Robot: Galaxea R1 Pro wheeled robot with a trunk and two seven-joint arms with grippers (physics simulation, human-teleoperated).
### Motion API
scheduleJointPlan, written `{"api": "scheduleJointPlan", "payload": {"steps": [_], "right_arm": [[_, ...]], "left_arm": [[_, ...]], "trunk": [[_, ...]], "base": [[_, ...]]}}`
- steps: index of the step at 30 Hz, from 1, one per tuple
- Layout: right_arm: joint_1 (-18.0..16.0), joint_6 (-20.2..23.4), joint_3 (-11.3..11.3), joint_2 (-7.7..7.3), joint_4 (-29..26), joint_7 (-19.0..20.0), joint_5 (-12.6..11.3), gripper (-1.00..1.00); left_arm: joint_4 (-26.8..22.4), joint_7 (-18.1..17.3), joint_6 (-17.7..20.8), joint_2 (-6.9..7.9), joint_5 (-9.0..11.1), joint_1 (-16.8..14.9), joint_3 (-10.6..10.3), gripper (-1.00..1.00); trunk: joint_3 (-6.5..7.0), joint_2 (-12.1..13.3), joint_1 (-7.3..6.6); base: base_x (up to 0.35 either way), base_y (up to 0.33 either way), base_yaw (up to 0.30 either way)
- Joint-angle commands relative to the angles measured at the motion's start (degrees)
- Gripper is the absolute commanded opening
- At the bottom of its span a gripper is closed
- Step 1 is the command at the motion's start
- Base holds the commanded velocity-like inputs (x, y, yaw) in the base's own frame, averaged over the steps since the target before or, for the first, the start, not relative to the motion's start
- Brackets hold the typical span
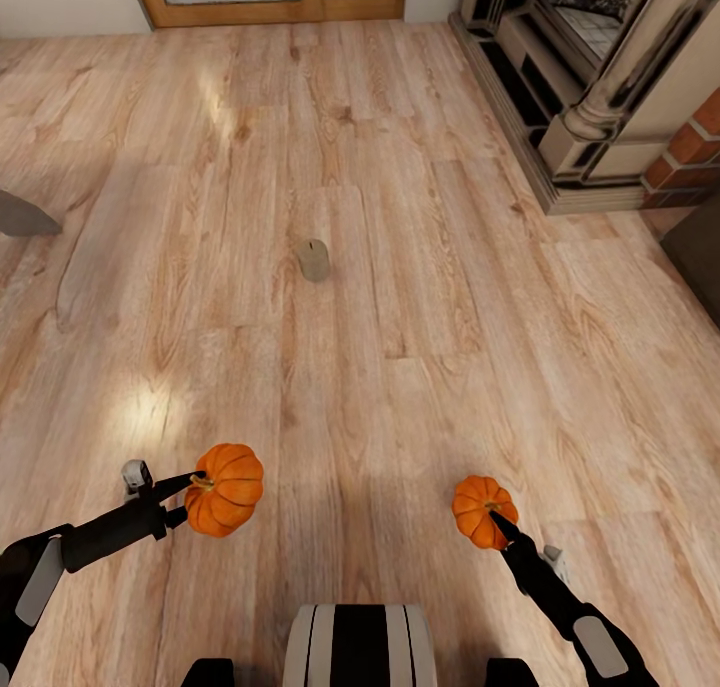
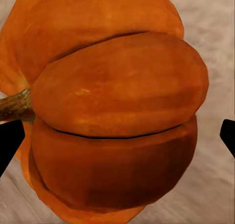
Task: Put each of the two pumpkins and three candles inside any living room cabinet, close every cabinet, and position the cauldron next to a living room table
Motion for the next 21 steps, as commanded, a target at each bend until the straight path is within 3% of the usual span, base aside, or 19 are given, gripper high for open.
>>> {"api": "scheduleJointPlan", "payload": {"steps": [1, 12, 13, 21], "right_arm": [[0.0, -0.3, 0.0, 0.03, 0.1, -3.9, 0.8, 1.00], [0.0, -0.2, 0.0, 0.01, 0.1, -3.9, 0.9, 1.00], [0.0, -0.2, 0.0, 0.01, 0.1, -3.9, 0.9, -1.00], [0.0, -0.2, 0.0, 0.08, 0.1, -3.9, 0.9, -1.00]], "left_arm": [[0.0, 0.0, 0.0, -0.01, 0.0, 0.0, 0.0, -1.00], [0.0, 0.0, 0.0, -0.01, 0.0, 0.0, 0.0, -1.00], [0.0, 0.0, 0.0, -0.01, 0.0, 0.0, 0.0, -1.00], [0.0, 0.0, 0.0, -0.01, 0.1, 0.0, 0.0, -1.00]], "trunk": [[0.00, 0.0, 0.01], [0.00, 0.0, 0.01], [0.00, 0.0, 0.01], [0.00, 0.0, 0.01]], "base": [[0.046, 0.034, 0.000], [0.007, 0.005, 0.000], [0.000, 0.000, 0.000], [0.000, 0.000, 0.000]]}}
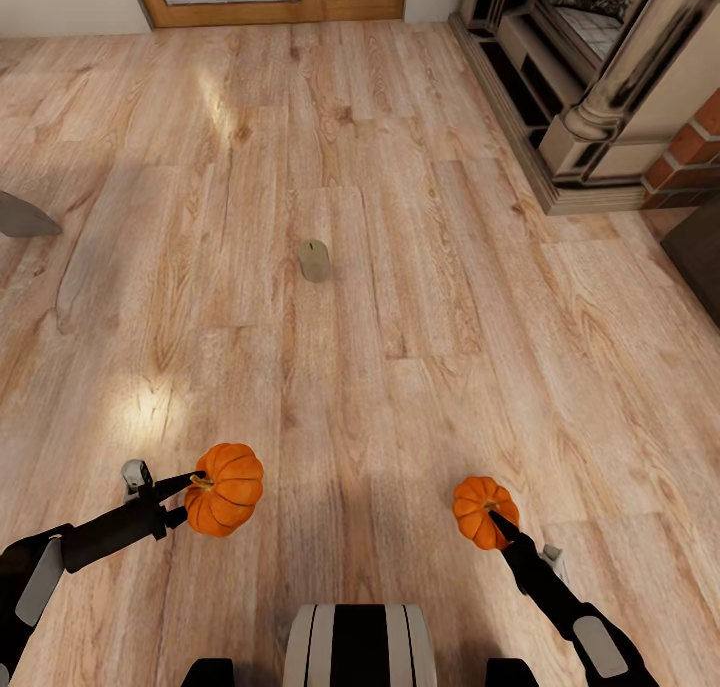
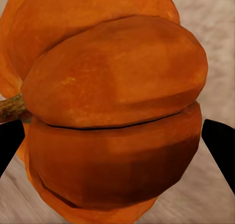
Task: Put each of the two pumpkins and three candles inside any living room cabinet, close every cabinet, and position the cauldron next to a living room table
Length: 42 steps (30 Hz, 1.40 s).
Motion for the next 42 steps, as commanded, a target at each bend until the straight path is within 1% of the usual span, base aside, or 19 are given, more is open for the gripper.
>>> {"api": "scheduleJointPlan", "payload": {"steps": [1, 18, 22, 28, 34, 38, 42], "right_arm": [[0.0, -0.3, 0.0, 0.03, 0.1, -3.9, 0.7, -1.00], [0.0, -0.4, 0.0, 0.21, 0.1, -3.8, 0.7, -1.00], [0.0, -0.4, 0.0, 0.22, 0.1, -3.8, 0.7, -1.00], [0.0, -0.4, 0.0, 0.26, 0.2, -3.8, 0.7, -1.00], [0.0, -0.5, 0.0, 0.41, 0.1, -3.8, 0.7, -1.00], [0.0, -0.4, 0.0, 0.59, 0.0, -3.8, 0.7, -1.00], [0.0, -0.3, 0.0, 0.63, -0.2, -3.5, 0.7, -1.00]], "left_arm": [[0.0, 0.0, 0.0, -0.01, 0.0, 0.0, 0.0, -1.00], [0.0, 0.0, 0.0, -0.01, 0.0, 0.1, 0.0, -1.00], [0.0, 0.0, 0.0, -0.01, 0.0, 0.1, 0.0, -1.00], [0.0, 0.0, 0.0, -0.01, 0.0, 0.1, 0.0, -1.00], [0.0, 0.0, 0.0, -0.01, -0.1, 0.1, -0.1, -1.00], [0.0, 0.0, 0.0, -0.01, -0.1, 0.1, -1.3, -1.00], [0.0, 0.1, -0.1, -0.01, -0.1, 0.1, -1.8, -1.00]], "trunk": [[0.00, 0.0, 0.01], [0.00, 0.0, 0.01], [0.89, 0.1, -0.09], [0.89, 0.1, -0.09], [2.22, 0.1, -0.25], [3.10, 0.2, -0.35], [3.99, 0.2, -0.45]], "base": [[0.000, 0.000, 0.000], [0.000, 0.000, 0.000], [0.000, 0.000, 0.000], [0.000, 0.000, 0.000], [0.000, 0.000, 0.000], [0.000, 0.000, 0.000], [0.000, 0.000, 0.000]]}}
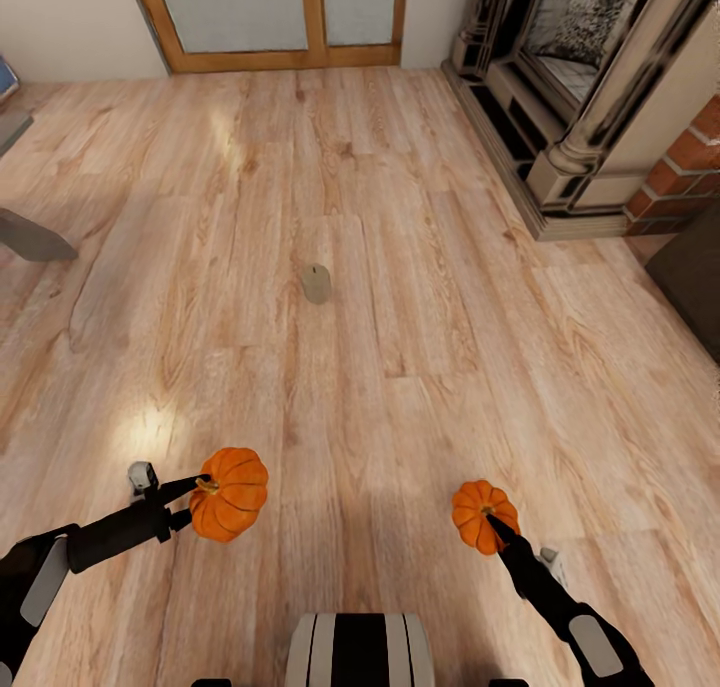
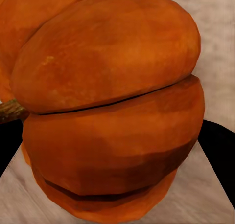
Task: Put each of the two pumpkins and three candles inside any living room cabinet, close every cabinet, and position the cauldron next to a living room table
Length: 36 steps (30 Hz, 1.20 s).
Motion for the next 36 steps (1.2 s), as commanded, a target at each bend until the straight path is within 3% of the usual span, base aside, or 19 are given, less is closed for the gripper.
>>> {"api": "scheduleJointPlan", "payload": {"steps": [1, 21, 30, 36], "right_arm": [[0.0, 0.0, 0.0, 0.01, 0.0, -0.1, 0.1, -1.00], [0.1, 0.4, 0.0, 0.10, -0.8, 0.2, 0.0, -1.00], [0.1, 0.5, 0.2, 0.11, -4.8, 0.1, -0.4, -1.00], [0.1, 0.6, 0.2, 0.11, -5.0, 0.2, -0.4, -1.00]], "left_arm": [[0.0, 0.0, -0.1, 0.00, -0.1, 0.0, -0.1, -1.00], [0.0, 0.4, 0.0, 0.00, -0.1, 0.0, -0.2, -1.00], [-0.1, 0.4, 0.0, 0.10, -0.2, -0.1, -0.3, -1.00], [-0.4, 0.4, 0.1, 0.17, -0.2, -0.4, -2.5, -1.00]], "trunk": [[0.23, 0.0, -0.02], [4.66, 0.3, -0.54], [6.65, 0.4, -0.77], [7.98, 0.5, -0.92]], "base": [[0.000, 0.000, 0.000], [0.000, 0.000, 0.000], [0.000, 0.000, 0.000], [0.000, 0.000, 0.000]]}}
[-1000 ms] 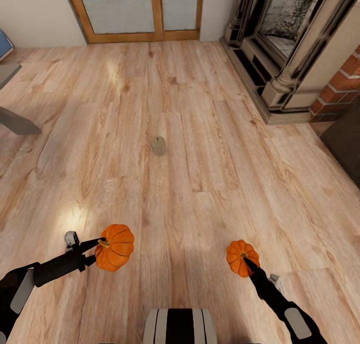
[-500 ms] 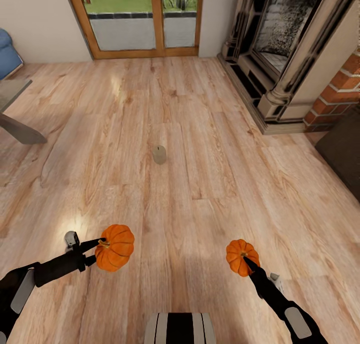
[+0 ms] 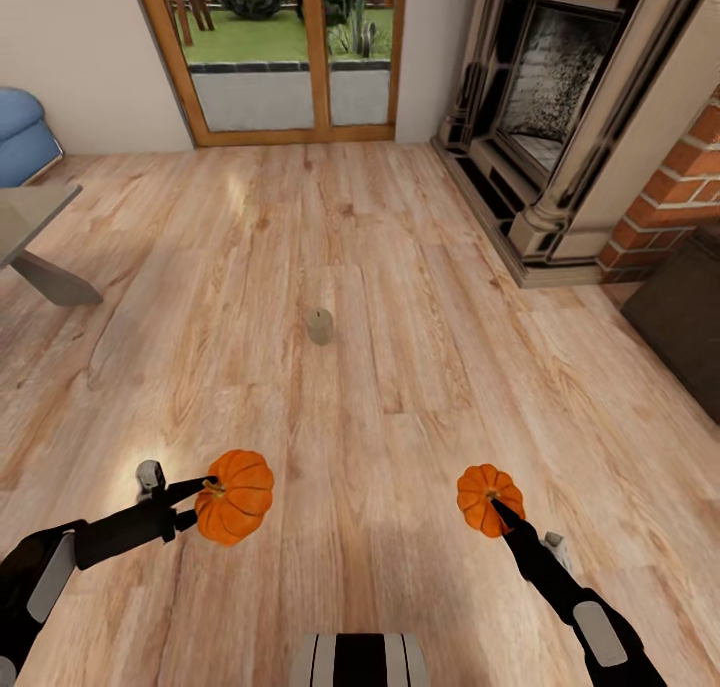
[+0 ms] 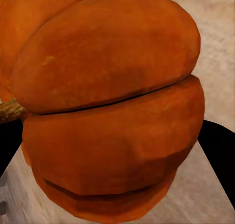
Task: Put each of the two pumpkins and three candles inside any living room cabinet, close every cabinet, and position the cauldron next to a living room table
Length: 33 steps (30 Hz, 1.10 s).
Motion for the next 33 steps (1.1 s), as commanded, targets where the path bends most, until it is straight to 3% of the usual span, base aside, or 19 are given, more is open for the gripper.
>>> {"api": "scheduleJointPlan", "payload": {"steps": [1, 10, 17, 33], "right_arm": [[0.0, 0.0, 0.0, 0.00, 0.0, -0.1, 0.0, -1.00], [0.0, 0.0, 0.1, 0.16, 0.0, -0.1, 0.1, -1.00], [0.0, -0.1, 3.1, 0.26, -0.1, -0.2, 0.0, -1.00], [0.0, -0.1, 4.4, 0.35, -1.1, -0.1, -0.1, -1.00]], "left_arm": [[0.0, 0.1, -0.1, 0.01, -0.1, 0.0, -0.4, -1.00], [0.0, 0.1, 0.0, 0.03, -0.1, -0.1, -1.2, -1.00], [0.0, 0.1, 0.0, 0.01, -0.1, -0.1, -1.2, -1.00], [0.0, 0.1, 0.0, 0.05, -0.1, -0.2, -1.4, -1.00]], "trunk": [[0.23, 0.0, -0.02], [2.22, 0.1, -0.25], [3.77, 0.2, -0.44], [7.32, 0.4, -0.85]], "base": [[0.000, 0.000, 0.000], [-0.111, 0.000, 0.000], [-0.010, 0.000, 0.000], [-0.052, 0.000, 0.000]]}}
